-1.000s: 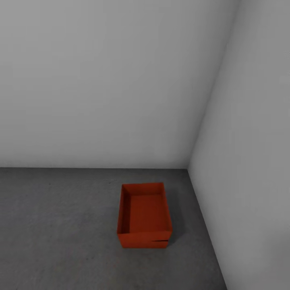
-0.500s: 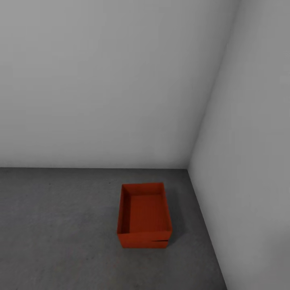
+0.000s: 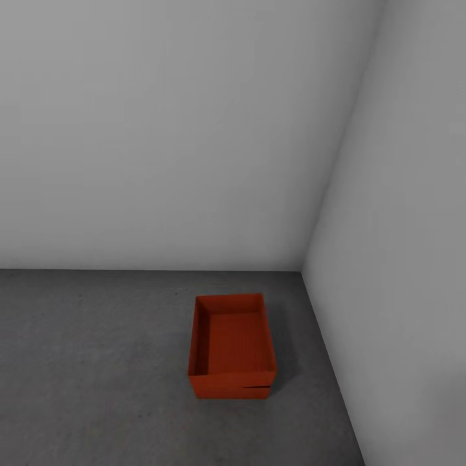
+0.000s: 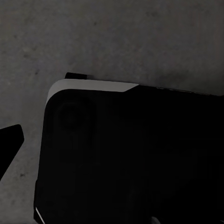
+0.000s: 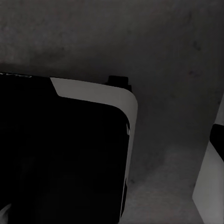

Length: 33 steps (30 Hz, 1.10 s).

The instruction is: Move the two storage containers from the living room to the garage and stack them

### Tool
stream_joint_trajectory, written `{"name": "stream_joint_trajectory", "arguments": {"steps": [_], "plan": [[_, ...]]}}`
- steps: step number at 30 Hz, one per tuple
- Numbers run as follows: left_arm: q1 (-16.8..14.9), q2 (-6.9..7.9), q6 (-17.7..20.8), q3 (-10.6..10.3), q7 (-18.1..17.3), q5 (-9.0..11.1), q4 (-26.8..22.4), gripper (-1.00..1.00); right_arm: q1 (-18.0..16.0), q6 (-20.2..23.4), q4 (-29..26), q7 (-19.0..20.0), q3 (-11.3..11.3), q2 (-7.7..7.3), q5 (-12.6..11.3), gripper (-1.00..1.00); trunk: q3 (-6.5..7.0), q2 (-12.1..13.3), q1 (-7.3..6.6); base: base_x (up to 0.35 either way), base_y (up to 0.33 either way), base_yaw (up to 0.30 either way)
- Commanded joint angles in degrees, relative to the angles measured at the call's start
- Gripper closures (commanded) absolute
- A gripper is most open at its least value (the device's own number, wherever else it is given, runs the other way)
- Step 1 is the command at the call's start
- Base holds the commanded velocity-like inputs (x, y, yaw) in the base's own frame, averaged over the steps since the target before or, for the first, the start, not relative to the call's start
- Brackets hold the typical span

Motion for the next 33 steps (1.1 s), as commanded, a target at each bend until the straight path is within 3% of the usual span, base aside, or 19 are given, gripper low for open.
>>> {"name": "stream_joint_trajectory", "arguments": {"steps": [1,33], "plan": [[-0.1,0.01,-0.3,0.4,-0.4,0.3,0.2,-1.00,-0.1,-0.4,0.2,0.0,-0.2,-0.03,0.6,-1.00,-0.05,0.0,0.01,0.000,0.000,0.000],[-0.1,0.01,-0.3,0.4,-0.4,0.3,0.2,-1.00,-0.1,-0.4,0.2,0.0,-0.2,-0.02,0.6,-1.00,-0.05,0.0,0.01,0.000,0.000,0.000]]}}
